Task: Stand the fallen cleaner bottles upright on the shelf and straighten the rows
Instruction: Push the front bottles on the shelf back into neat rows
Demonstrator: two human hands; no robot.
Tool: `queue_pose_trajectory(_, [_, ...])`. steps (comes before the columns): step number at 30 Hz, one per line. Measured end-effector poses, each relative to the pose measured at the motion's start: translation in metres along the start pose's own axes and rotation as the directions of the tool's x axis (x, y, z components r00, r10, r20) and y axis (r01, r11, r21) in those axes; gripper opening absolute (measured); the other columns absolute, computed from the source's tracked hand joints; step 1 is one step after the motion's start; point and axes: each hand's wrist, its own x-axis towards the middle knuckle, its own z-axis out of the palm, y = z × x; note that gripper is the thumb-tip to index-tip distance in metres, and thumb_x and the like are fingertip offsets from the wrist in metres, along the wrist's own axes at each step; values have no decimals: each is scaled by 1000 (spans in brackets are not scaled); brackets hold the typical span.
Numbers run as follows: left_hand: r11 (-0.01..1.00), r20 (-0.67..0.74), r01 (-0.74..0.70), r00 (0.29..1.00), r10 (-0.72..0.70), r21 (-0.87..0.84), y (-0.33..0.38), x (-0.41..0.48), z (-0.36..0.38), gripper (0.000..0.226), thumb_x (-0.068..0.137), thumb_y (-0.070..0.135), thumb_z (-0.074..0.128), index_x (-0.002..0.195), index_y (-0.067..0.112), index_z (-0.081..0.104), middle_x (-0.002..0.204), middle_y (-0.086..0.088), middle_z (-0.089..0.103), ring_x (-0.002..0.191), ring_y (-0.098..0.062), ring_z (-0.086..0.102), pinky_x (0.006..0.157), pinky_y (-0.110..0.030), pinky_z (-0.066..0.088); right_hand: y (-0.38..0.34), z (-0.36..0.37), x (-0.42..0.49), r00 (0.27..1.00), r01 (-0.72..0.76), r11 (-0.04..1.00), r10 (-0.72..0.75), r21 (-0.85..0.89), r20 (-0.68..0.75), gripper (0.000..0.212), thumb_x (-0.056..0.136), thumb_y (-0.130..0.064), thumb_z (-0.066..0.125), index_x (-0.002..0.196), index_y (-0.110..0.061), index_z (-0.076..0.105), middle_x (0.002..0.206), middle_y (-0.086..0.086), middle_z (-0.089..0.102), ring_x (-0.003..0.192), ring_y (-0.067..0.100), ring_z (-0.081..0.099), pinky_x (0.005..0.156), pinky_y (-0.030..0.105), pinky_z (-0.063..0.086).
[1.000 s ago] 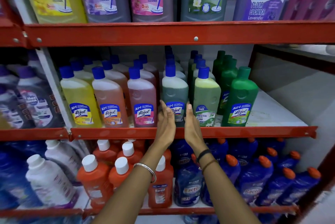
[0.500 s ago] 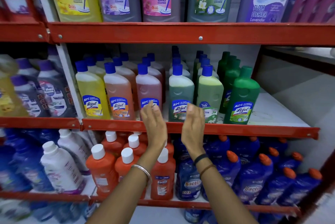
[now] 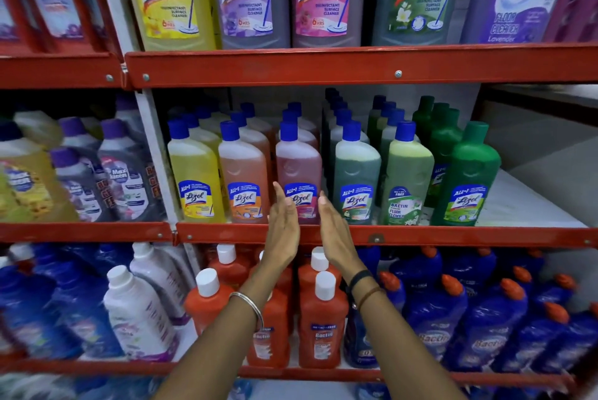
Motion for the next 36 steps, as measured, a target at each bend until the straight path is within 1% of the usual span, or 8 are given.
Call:
queue_pose_trajectory(5, [993,-313,-110,942,121,52,2,-2,-29,61,92,52,18,137,16,37,139,-9,40,126,-9,31,106,-20,17,-6,27,-18,912,215,975,-223,-63,-345,55,91,-52,24,112,-16,60,111,3,61,106,11,54,99,33,43])
queue_pose_trajectory(7, [990,-462,-135,876,138,39,0,2,-49,59,91,50,21,135,15,38,136,-11,37,125,-13,30,106,-26,20,-16,45,-23,929,279,960,-274,-18,-249,56,90,-49,25,118,-14,59,118,2,60,112,8,52,101,21,38])
queue_pose_trajectory(11, [996,-327,7,944,-37,-92,-17,12,-77,53,98,42,19,144,17,20,155,-2,16,142,-12,6,109,-10,11,-28,77,-9,990,76,995,-68,-58,121,61,95,-49,23,145,-14,29,154,1,29,144,12,21,115,22,12])
queue_pose_trajectory(13, [995,-251,20,967,-44,-95,-30,13,-82,60,94,50,16,145,17,16,157,-3,13,144,-14,7,119,-27,8,-30,90,-4,988,10,998,1,-70,156,65,95,-51,21,149,-15,16,159,1,15,146,12,12,118,26,7])
queue_pose_trajectory(19, [994,-181,62,980,-77,-90,-28,10,-69,53,99,34,18,146,17,-1,158,-3,-1,144,-14,-6,112,-26,-3,-18,104,3,995,-33,999,33,-5,89,58,97,-45,20,149,-18,14,160,1,14,146,12,12,121,40,12])
queue_pose_trajectory(24, [999,-464,-22,886,2,-37,-28,13,-85,61,92,50,17,136,12,35,146,-17,28,138,-28,20,115,-40,12,-18,114,-9,954,175,984,-158,46,-254,49,94,-47,29,121,-15,55,123,3,57,114,7,50,104,28,38])
queue_pose_trajectory(30, [995,-660,43,745,-94,-93,-37,39,-113,74,82,55,14,129,4,42,137,-21,37,126,-33,35,107,-44,25,-42,145,-5,964,92,996,-88,-5,250,53,98,-40,23,144,-13,31,154,2,30,142,9,24,114,18,12])
queue_pose_trajectory(36, [977,-647,174,733,-211,-122,-57,43,-126,68,88,48,13,131,2,41,140,-24,40,132,-33,34,109,-42,21,-50,164,1,958,-24,999,30,-25,286,79,87,-64,15,149,-15,16,159,2,14,146,9,11,122,35,8])
